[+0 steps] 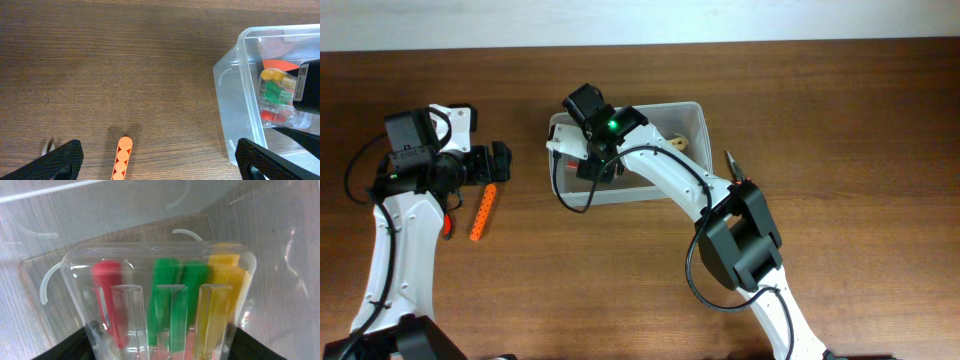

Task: Pack container
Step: 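Carry the marker case into the container and release it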

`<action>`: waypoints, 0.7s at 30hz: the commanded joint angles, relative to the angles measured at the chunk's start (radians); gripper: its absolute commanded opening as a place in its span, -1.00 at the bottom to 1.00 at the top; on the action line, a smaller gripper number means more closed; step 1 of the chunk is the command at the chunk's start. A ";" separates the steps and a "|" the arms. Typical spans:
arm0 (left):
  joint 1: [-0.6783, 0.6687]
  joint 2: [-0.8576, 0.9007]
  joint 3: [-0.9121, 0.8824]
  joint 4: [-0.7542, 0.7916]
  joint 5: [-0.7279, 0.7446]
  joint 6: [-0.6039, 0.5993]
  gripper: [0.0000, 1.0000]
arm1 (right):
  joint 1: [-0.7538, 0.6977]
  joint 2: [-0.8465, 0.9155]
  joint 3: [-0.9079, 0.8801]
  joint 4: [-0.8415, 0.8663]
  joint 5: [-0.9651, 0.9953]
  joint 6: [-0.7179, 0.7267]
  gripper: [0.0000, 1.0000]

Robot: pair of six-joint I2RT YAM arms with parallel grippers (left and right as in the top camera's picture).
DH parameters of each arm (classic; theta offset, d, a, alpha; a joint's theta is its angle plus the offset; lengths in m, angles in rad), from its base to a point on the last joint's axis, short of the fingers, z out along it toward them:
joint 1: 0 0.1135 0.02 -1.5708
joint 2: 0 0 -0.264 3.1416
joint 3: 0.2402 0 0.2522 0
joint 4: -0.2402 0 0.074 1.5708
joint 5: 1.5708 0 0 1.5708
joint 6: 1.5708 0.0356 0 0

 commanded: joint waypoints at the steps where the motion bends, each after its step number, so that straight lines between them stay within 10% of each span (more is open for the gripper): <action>1: 0.005 0.005 0.018 0.003 0.005 0.016 0.99 | 0.002 -0.013 0.004 0.015 0.012 -0.051 0.57; 13: 0.005 0.005 0.018 0.003 0.005 0.016 0.99 | -0.039 -0.172 0.162 -0.079 0.596 0.159 0.89; 21: 0.005 0.005 0.018 0.003 0.005 0.016 0.98 | -0.417 -0.322 0.220 -0.558 0.288 0.698 0.97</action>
